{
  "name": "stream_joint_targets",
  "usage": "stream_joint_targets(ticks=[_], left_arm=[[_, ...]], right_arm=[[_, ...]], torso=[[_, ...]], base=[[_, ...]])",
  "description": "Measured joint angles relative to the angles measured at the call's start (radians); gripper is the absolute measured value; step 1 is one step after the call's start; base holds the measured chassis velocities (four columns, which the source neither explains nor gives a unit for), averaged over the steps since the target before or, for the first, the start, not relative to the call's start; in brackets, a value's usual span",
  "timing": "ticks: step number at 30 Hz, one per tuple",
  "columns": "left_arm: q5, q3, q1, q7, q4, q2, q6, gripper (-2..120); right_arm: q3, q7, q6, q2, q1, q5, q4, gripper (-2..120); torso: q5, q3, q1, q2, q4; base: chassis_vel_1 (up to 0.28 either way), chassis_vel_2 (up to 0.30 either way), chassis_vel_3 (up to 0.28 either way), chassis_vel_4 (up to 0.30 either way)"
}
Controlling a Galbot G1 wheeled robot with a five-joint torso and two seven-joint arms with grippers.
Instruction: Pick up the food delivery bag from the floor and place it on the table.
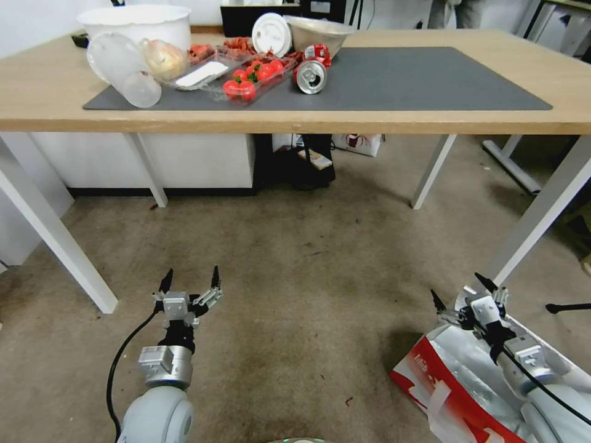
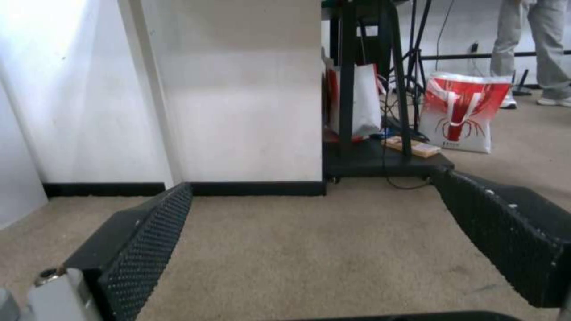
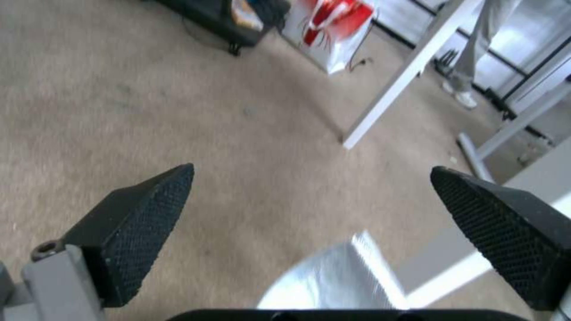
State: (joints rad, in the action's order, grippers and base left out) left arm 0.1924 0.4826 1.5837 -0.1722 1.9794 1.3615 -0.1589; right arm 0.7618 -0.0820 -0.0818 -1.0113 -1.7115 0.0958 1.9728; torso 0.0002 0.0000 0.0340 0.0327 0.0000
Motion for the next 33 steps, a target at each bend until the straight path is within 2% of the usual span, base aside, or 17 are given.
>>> stream_joint_targets(ticks=[10, 21, 33], left_arm=[[0.003, 0.007, -0.005, -0.015, 0.001, 0.002, 0.007, 100], [0.005, 0.003, -0.014, -0.019, -0.02, 0.012, 0.002, 100], [0.01, -0.003, -0.032, -0.029, -0.038, 0.005, -0.001, 100]], right_arm=[[0.017, -0.019, 0.012, 0.026, -0.019, -0.006, -0.047, 100], [0.137, -0.016, 0.065, 0.028, -0.117, 0.007, -0.026, 100], [0.189, -0.003, 0.102, 0.059, -0.106, -0.036, -0.171, 100]], torso=[[-0.0001, 0.0, 0.0, 0.001, 0.0002], [-0.0003, 0.0, 0.0, 0.001, -0.0001], [0.0, 0.0, 0.0, 0.001, 0.0]], base=[[0.0, 0.0, 0.0, 0.0], [0.0, 0.0, 0.0, 0.0], [0.0, 0.0, 0.0, 0.0]])
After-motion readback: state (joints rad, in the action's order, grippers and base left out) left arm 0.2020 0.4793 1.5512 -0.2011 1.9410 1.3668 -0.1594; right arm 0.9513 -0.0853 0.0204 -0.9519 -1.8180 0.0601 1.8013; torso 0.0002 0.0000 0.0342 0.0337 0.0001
